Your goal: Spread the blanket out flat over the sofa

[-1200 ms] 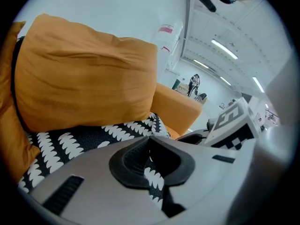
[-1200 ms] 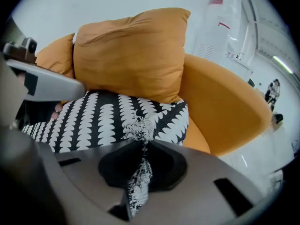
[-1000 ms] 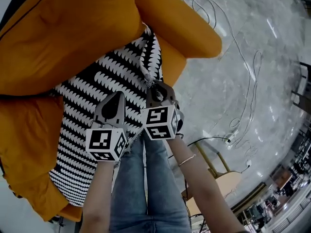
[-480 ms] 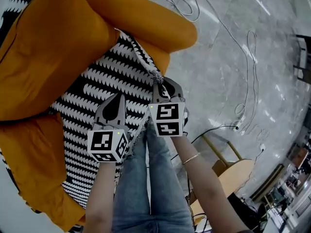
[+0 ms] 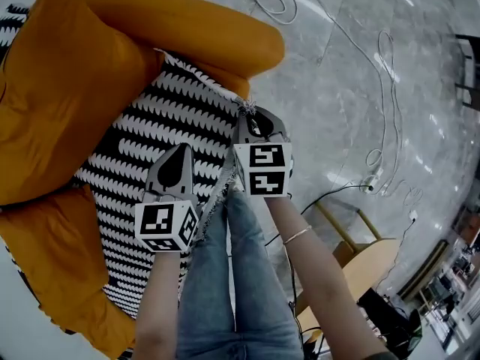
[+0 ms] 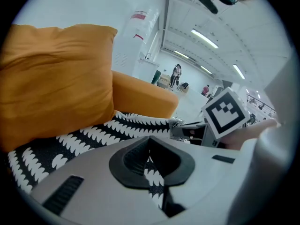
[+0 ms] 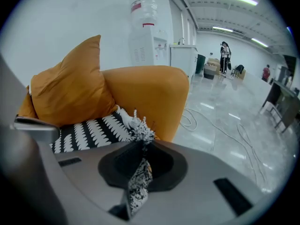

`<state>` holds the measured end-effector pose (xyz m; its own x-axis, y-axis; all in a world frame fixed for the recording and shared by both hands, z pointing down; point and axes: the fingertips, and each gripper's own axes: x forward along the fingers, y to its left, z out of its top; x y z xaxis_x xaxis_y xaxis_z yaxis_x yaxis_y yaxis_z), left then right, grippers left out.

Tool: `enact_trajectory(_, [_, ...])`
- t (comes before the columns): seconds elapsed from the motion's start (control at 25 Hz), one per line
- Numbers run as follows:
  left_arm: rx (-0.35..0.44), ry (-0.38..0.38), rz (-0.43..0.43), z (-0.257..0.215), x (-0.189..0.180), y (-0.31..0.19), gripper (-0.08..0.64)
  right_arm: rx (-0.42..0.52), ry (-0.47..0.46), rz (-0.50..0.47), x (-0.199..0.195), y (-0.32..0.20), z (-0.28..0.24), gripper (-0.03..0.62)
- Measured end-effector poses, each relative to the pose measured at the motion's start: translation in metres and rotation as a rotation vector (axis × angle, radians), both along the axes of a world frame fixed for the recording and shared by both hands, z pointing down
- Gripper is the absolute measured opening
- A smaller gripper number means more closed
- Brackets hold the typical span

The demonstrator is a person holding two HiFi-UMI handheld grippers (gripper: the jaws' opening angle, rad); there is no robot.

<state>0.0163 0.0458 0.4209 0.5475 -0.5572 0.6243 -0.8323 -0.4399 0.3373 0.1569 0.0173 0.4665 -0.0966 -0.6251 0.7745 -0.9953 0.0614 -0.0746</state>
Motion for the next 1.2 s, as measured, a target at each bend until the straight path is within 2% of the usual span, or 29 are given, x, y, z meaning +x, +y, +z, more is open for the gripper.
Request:
enact_trajectory(0.56, [0.000, -0.017, -0.008, -0.011, 0.007, -0.026, 0.017, -0.084, -0.131, 0.004, 0.005, -0.017, 0.027, 0.034])
enact_trajectory(0.72, [-0.007, -0.016, -0.012, 0.005, 0.016, -0.020, 0.017, -0.097, -0.145, -0.010, 0.010, -0.011, 0.047, 0.034])
enact_trajectory(0.92, [-0.049, -0.041, -0.011, 0.037, 0.049, -0.032, 0.017, -0.140, -0.208, 0.005, 0.037, -0.018, 0.085, 0.037])
enact_trajectory(1.2, [-0.058, -0.047, -0.016, 0.041, 0.050, -0.044, 0.017, -0.170, -0.245, 0.056, 0.043, -0.026, 0.098, 0.055])
